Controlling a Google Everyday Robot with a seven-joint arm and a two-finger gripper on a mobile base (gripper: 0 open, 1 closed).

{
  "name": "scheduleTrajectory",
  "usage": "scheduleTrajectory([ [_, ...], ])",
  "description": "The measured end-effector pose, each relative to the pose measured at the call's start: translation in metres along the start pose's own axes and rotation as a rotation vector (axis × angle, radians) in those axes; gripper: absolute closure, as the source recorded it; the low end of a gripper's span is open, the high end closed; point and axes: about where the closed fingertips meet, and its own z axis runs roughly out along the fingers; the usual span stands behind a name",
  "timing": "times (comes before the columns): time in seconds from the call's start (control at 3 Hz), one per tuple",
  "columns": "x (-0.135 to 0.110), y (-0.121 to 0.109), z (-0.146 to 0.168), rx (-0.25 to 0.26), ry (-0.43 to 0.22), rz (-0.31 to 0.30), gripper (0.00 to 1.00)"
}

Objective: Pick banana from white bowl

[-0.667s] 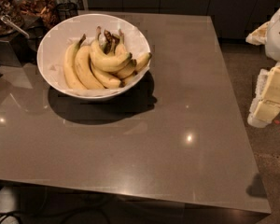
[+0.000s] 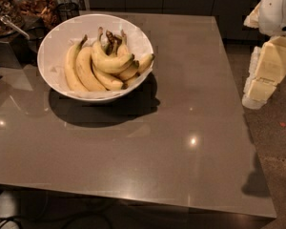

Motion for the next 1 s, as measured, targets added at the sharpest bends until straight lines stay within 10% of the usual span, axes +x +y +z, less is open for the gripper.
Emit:
scheduleTrajectory([
  [1.0, -0.068, -0.004, -0.02, 0.047, -0.047, -0.028, 0.0],
])
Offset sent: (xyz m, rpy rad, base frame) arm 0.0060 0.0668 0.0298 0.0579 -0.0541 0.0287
